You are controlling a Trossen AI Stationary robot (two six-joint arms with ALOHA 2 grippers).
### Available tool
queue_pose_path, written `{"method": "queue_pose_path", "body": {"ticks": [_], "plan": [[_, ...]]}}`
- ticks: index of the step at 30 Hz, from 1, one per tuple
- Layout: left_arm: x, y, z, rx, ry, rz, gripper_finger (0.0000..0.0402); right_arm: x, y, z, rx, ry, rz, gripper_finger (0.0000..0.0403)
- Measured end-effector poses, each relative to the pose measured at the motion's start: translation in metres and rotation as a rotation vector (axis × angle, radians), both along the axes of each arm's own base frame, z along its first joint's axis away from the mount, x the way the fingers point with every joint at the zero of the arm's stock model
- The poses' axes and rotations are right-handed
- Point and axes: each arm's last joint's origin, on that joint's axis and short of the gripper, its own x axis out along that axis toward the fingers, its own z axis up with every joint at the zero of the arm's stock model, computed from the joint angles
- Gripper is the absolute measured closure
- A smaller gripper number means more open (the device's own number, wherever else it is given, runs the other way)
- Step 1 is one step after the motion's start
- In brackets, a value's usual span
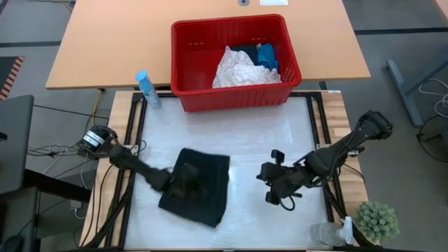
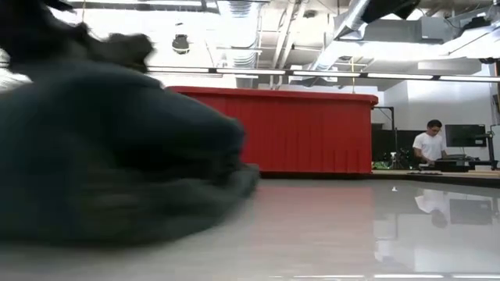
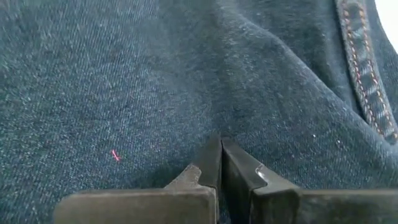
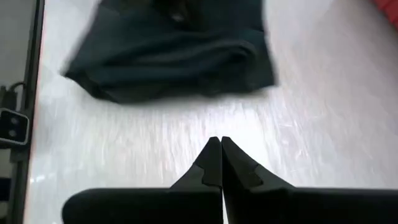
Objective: Fold Laundry from Bin
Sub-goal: Fold the black pants from the red bin
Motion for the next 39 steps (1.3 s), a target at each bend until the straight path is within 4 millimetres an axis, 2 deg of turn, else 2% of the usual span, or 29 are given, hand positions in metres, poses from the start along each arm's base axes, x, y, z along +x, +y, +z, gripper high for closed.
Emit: {"method": "queue_pose_path", "body": {"ticks": [4,6,12,18,21,24,28,31,33,35,39], "plan": [[-0.032,-0.033,-0.001,-0.098,0.006,0.068,0.0401,0.012,-0.008,-0.001,-0.044,-0.013,0.051,0.0383],[-0.050,-0.046,-0.001,-0.125,0.015,0.123,0.0401,0.027,-0.014,-0.004,-0.044,-0.032,0.093,0.0384],[-0.095,-0.061,0.007,-0.121,0.092,0.327,0.0401,0.065,-0.028,-0.017,0.017,-0.087,0.252,0.0384],[-0.114,-0.075,0.037,-0.043,0.388,0.328,0.0402,0.081,-0.041,-0.020,0.057,-0.140,0.331,0.0384],[-0.124,-0.083,0.059,-0.013,0.456,0.299,0.0401,0.081,-0.048,-0.016,0.072,-0.153,0.338,0.0384],[-0.130,-0.091,0.074,-0.022,0.454,0.235,0.0401,0.078,-0.053,-0.009,0.054,-0.172,0.343,0.0384],[-0.127,-0.095,0.098,-0.074,0.301,0.209,0.0401,0.075,-0.057,-0.002,0.056,-0.198,0.344,0.0384],[-0.113,-0.101,0.120,-0.164,0.125,0.191,0.0401,0.071,-0.058,0.003,0.042,-0.206,0.367,0.0384],[-0.101,-0.107,0.130,-0.215,0.083,0.157,0.0401,0.068,-0.059,0.006,0.027,-0.211,0.378,0.0384],[-0.087,-0.114,0.133,-0.226,0.066,0.096,0.0401,0.068,-0.062,0.006,0.020,-0.208,0.377,0.0384],[-0.057,-0.126,0.121,-0.121,0.033,0.036,0.0402,0.068,-0.066,0.005,0.016,-0.190,0.365,0.0384]]}}
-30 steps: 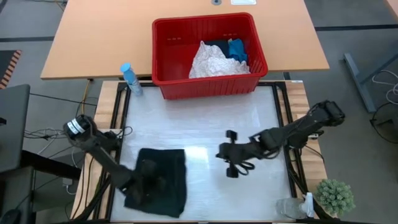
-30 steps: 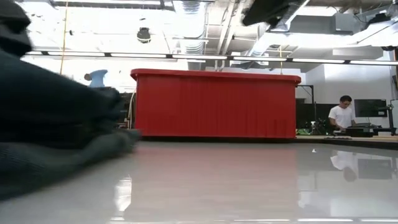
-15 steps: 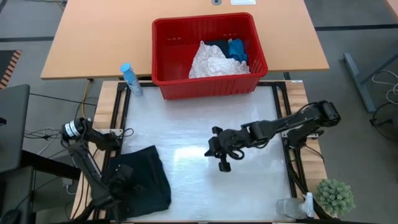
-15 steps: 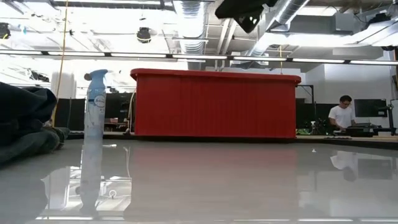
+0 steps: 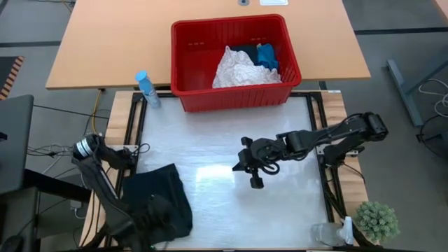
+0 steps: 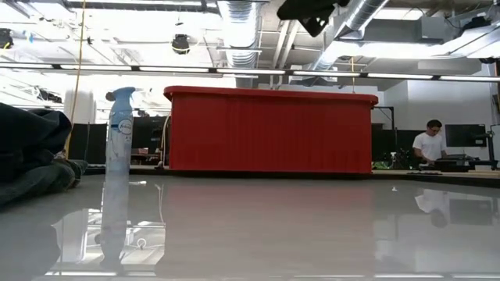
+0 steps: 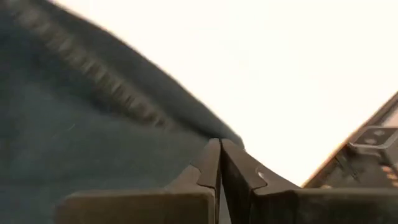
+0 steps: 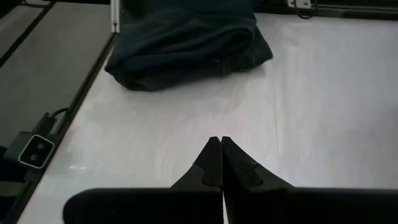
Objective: Fold Laundry from Bin
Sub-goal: Fold the black pants from the red bin, then fold the white dress from the red bin
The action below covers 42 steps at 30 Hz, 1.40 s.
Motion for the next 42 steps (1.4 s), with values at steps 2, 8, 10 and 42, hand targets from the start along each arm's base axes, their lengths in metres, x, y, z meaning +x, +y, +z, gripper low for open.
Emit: {"method": "queue_pose_path", "body": {"ticks": [2,8,10,42], "plan": [[0.014,-0.005,-0.009,0.029,0.008,-0.035,0.0401,-0.001,-0.001,-0.001,-0.002,0.014,-0.006,0.0384],[0.040,-0.033,-0.047,-0.074,0.054,-0.172,0.0401,-0.002,-0.002,-0.003,-0.009,0.042,-0.004,0.0384],[0.038,-0.041,-0.058,-0.105,0.081,-0.165,0.0401,-0.003,-0.002,-0.004,-0.012,0.057,-0.004,0.0383],[0.027,0.072,0.108,0.225,-0.535,0.017,0.0401,-0.087,-0.061,0.111,-0.105,-0.314,-0.118,0.0377]]}}
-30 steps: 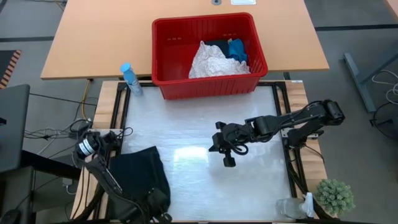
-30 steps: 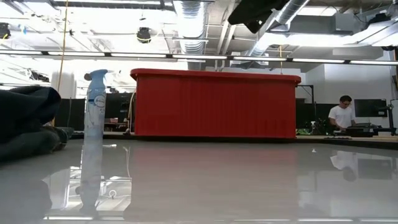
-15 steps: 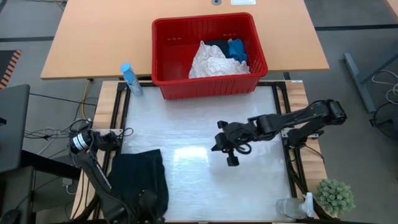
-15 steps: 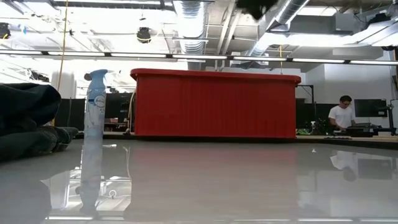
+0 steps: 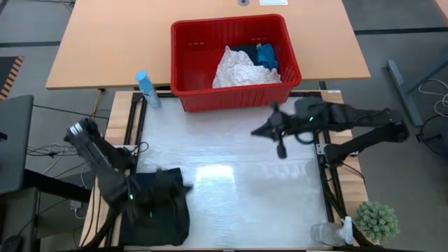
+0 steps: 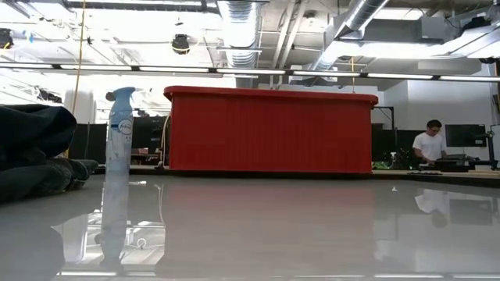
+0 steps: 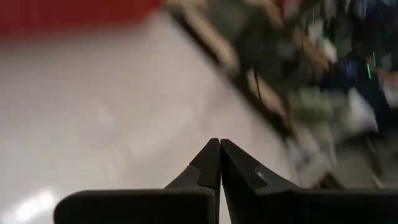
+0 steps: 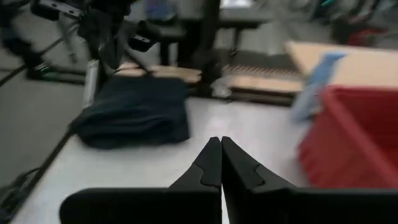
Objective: Fold Laundry from Bin
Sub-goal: Fold the white dress from the red bin
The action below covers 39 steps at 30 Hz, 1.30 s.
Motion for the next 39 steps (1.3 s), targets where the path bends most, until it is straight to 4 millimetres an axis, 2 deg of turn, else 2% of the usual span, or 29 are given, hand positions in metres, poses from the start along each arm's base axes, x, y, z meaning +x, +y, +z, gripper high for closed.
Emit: {"method": "queue_pose_path", "body": {"ticks": [4,7,13,17,22,28,32,35,39], "plan": [[0.002,0.054,0.031,0.204,-0.095,0.231,0.0401,-0.013,-0.021,0.015,-0.013,-0.106,-0.098,0.0377],[-0.001,0.096,0.049,0.331,-0.103,0.418,0.0401,-0.018,-0.035,0.024,-0.024,-0.195,-0.167,0.0376],[-0.016,0.167,0.074,0.441,-0.033,0.698,0.0401,-0.020,-0.065,0.037,-0.060,-0.337,-0.307,0.0376],[-0.025,0.197,0.080,0.492,0.047,0.810,0.0401,-0.016,-0.089,0.039,-0.093,-0.386,-0.477,0.0376],[-0.027,0.221,0.080,0.548,0.142,0.923,0.0401,-0.005,-0.118,0.032,-0.114,-0.403,-0.642,0.0376],[-0.018,0.245,0.075,0.611,0.324,0.917,0.0401,0.011,-0.147,0.019,-0.038,-0.419,-0.699,0.0368],[-0.001,0.262,0.074,0.670,0.456,0.722,0.0386,0.025,-0.162,0.008,-0.022,-0.413,-0.657,0.0335],[0.018,0.273,0.077,0.710,0.423,0.562,0.0360,0.032,-0.172,0.007,-0.002,-0.419,-0.652,0.0302],[0.038,0.284,0.082,0.819,0.371,0.460,0.0316,0.039,-0.186,0.012,0.001,-0.405,-0.657,0.0258]]}}
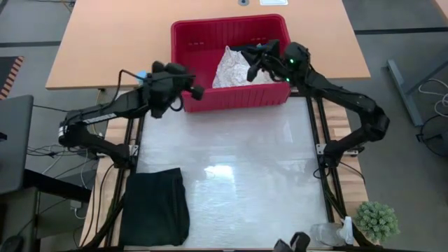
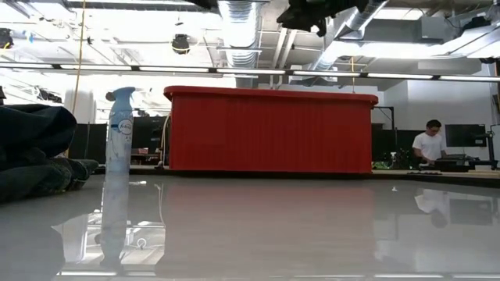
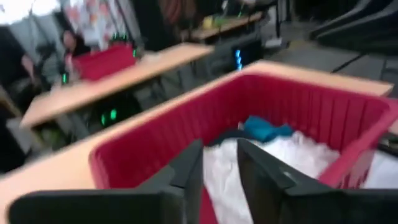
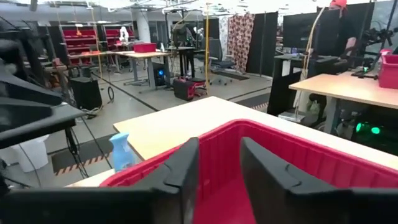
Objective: Fold Laundry from Bin
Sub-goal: Fold the white dress from the red bin
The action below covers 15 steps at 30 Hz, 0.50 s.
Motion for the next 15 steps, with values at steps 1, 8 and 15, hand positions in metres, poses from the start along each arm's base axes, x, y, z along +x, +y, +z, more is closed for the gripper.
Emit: {"method": "queue_pose_path", "body": {"ticks": [1,8,15], "plan": [[0.003,0.003,0.001,0.025,0.001,-0.014,0.0305,0.000,-0.004,0.003,-0.002,0.005,-0.001,0.0248],[0.007,0.025,0.013,0.112,-0.117,-0.071,0.0241,-0.003,-0.034,0.036,0.014,0.072,-0.051,0.0204],[-0.010,0.065,0.019,0.085,-0.292,-0.166,0.0237,-0.009,-0.067,0.051,0.013,0.189,-0.129,0.0198]]}}
